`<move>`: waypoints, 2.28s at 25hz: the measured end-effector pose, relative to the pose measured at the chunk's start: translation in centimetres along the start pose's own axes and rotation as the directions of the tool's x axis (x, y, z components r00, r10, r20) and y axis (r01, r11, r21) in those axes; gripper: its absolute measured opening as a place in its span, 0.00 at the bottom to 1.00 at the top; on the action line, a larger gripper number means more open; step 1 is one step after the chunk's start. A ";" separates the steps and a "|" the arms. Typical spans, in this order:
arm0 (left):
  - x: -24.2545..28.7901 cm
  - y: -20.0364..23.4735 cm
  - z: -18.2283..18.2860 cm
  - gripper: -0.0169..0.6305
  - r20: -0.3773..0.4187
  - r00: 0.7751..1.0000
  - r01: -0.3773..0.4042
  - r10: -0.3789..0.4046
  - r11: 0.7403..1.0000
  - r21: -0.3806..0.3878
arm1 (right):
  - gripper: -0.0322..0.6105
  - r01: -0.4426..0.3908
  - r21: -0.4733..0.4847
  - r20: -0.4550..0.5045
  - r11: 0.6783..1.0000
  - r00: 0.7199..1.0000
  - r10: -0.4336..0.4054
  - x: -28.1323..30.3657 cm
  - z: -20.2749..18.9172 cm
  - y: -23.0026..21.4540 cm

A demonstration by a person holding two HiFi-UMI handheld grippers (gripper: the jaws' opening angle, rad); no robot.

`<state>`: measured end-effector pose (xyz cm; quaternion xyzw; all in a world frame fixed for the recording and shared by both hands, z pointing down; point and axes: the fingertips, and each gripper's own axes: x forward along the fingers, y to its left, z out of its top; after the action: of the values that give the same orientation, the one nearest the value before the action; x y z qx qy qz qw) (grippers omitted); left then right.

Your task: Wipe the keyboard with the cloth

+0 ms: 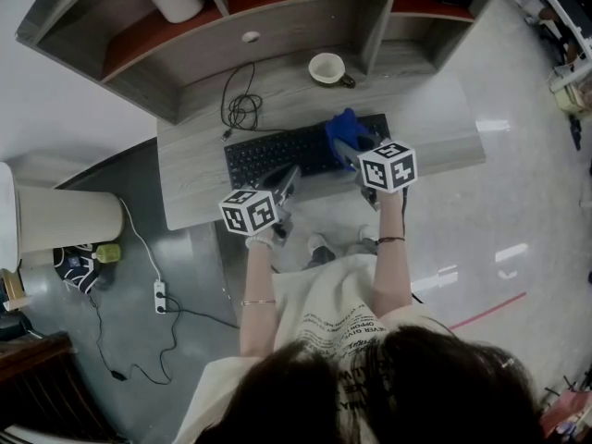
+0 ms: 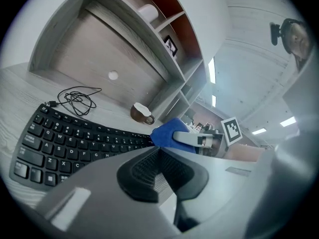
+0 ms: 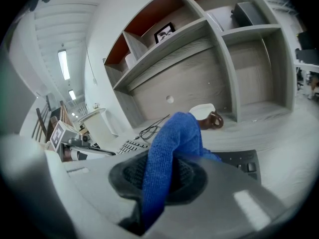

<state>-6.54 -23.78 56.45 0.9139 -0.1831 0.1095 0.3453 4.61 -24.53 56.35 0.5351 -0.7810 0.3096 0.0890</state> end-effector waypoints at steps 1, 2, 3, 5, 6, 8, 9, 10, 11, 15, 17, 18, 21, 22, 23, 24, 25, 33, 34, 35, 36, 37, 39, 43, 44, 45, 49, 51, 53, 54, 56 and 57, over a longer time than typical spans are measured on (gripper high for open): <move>-0.1 0.1 0.0 0.02 0.001 1.000 -0.001 0.001 1.000 0.000 | 0.13 0.000 -0.001 -0.002 1.000 1.000 0.000 0.2 0.0 0.1; -0.3 0.3 0.0 0.02 0.002 1.000 -0.002 0.002 1.000 0.000 | 0.13 0.001 -0.002 -0.002 1.000 1.000 -0.001 0.3 -0.1 0.3; -0.4 0.4 0.1 0.02 0.004 1.000 -0.003 0.003 1.000 0.001 | 0.13 0.001 -0.003 -0.002 1.000 1.000 -0.001 0.4 -0.1 0.4; -0.7 0.6 0.2 0.02 0.008 1.000 -0.005 0.005 1.000 0.000 | 0.13 0.002 -0.003 0.003 1.000 1.000 -0.002 0.5 -0.1 0.6; -0.9 0.6 0.2 0.02 0.010 1.000 -0.006 0.006 1.000 0.000 | 0.13 0.002 -0.002 0.006 1.000 1.000 -0.002 0.6 0.0 0.7; -1.2 0.8 0.3 0.02 0.012 1.000 -0.007 0.007 1.000 0.002 | 0.13 0.001 -0.001 0.010 1.000 1.000 -0.001 0.8 0.0 1.0; -1.3 0.9 0.3 0.02 0.013 1.000 -0.008 0.008 1.000 0.003 | 0.13 0.001 -0.001 0.010 1.000 1.000 -0.001 0.9 0.0 1.1; -1.5 1.1 0.3 0.02 0.012 1.000 -0.008 0.008 1.000 0.004 | 0.13 0.001 -0.001 0.010 1.000 1.000 -0.001 1.1 -0.1 1.2; -1.6 1.2 0.4 0.02 0.012 1.000 -0.009 0.009 1.000 0.004 | 0.13 0.001 -0.001 0.009 1.000 1.000 -0.001 1.2 -0.1 1.3; -1.9 1.5 0.4 0.02 0.013 1.000 -0.014 0.014 1.000 0.007 | 0.13 -0.003 0.002 0.016 1.000 1.000 0.003 1.6 0.0 1.6; -2.1 1.6 0.5 0.02 0.015 1.000 -0.016 0.015 1.000 0.009 | 0.13 -0.008 0.000 0.019 1.000 1.000 0.008 1.8 0.1 1.8; -2.2 1.7 0.5 0.02 0.016 1.000 -0.017 0.016 1.000 0.010 | 0.13 -0.011 -0.002 0.019 1.000 1.000 0.011 1.9 0.1 1.9; -2.7 2.0 0.6 0.02 0.022 1.000 -0.022 0.022 1.000 0.009 | 0.13 -0.024 -0.009 0.018 1.000 1.000 0.024 2.3 0.1 2.6; -2.9 2.2 0.6 0.02 0.025 0.999 -0.027 0.026 1.000 0.006 | 0.13 -0.028 -0.011 0.016 1.000 0.999 0.029 2.5 0.1 2.8; -3.1 2.3 0.5 0.02 0.027 0.999 -0.031 0.031 1.000 0.004 | 0.13 -0.033 -0.014 0.013 0.999 0.999 0.033 2.7 0.0 3.1; -3.3 2.4 0.5 0.02 0.029 0.999 -0.036 0.036 0.999 0.001 | 0.13 -0.037 -0.015 0.011 0.999 0.999 0.037 2.8 0.0 3.3; -3.4 2.5 0.6 0.02 0.031 0.999 -0.039 0.039 0.999 -0.002 | 0.13 -0.041 -0.016 0.008 0.999 0.999 0.041 3.0 -0.1 3.5; -3.9 2.7 0.7 0.02 0.045 0.997 -0.065 0.066 0.998 -0.009 | 0.13 -0.068 -0.014 -0.011 0.998 0.998 0.067 3.7 -0.1 3.9; -3.9 2.7 0.6 0.02 0.044 0.997 -0.069 0.069 0.998 -0.009 | 0.13 -0.071 -0.008 -0.010 0.997 0.997 0.071 3.7 -0.1 3.8; -3.9 2.7 0.5 0.02 0.041 0.997 -0.072 0.072 0.997 -0.009 | 0.13 -0.073 -0.002 -0.009 0.997 0.997 0.073 3.8 0.0 3.7; -3.9 2.7 0.4 0.02 0.039 0.996 -0.076 0.076 0.997 -0.010 | 0.13 -0.075 0.002 -0.008 0.997 0.997 0.075 3.8 0.0 3.7; -4.1 2.9 0.5 0.02 0.042 0.996 -0.082 0.082 0.997 -0.013 | 0.13 -0.079 0.002 -0.010 0.997 0.997 0.079 3.9 0.1 3.7; -4.4 3.1 0.8 0.02 0.058 0.993 -0.098 0.099 0.995 -0.021 | 0.13 -0.092 -0.005 -0.020 0.996 0.996 0.092 4.3 0.3 4.0; -4.2 3.1 1.3 0.02 0.077 0.990 -0.116 0.118 0.993 -0.031 | 0.13 -0.128 -0.018 -0.046 0.992 0.991 0.127 4.9 0.5 4.5; -4.2 3.1 1.3 0.02 0.081 0.989 -0.120 0.122 0.992 -0.034 | 0.13 -0.138 -0.020 -0.054 0.990 0.989 0.137 5.1 0.5 4.7; -4.2 3.1 1.4 0.02 0.085 0.988 -0.124 0.127 0.992 -0.037 | 0.13 -0.150 -0.021 -0.061 0.988 0.987 0.148 5.3 0.5 4.8; -4.1 3.2 1.7 0.02 0.101 0.983 -0.146 0.151 0.988 -0.052 | 0.13 -0.189 -0.025 -0.083 0.982 0.979 0.186 5.9 0.7 5.3; -4.2 3.1 1.7 0.02 0.109 0.981 -0.158 0.163 0.986 -0.060 | 0.13 -0.204 -0.025 -0.092 0.979 0.975 0.201 6.0 0.8 5.5; -4.3 3.0 1.7 0.02 0.116 0.978 -0.168 0.175 0.984 -0.067 | 0.13 -0.216 -0.023 -0.103 0.976 0.972 0.212 6.0 0.7 5.6; -4.3 3.0 1.6 0.02 0.118 0.976 -0.173 0.180 0.982 -0.071 | 0.13 -0.222 -0.020 -0.107 0.975 0.970 0.219 6.0 0.7 5.6; -4.3 2.9 1.5 0.02 0.124 0.974 -0.183 0.191 0.980 -0.078 | 0.13 -0.235 -0.014 -0.113 0.972 0.966 0.232 6.1 0.7 5.6; -4.3 2.9 1.5 0.02 0.127 0.972 -0.187 0.196 0.979 -0.081 | 0.13 -0.242 -0.012 -0.116 0.970 0.964 0.239 6.1 0.6 5.7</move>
<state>-11.50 -25.66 55.64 0.8848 -0.2968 0.0743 0.3514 -2.81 -28.33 56.51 0.4168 -0.8377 0.3377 0.1021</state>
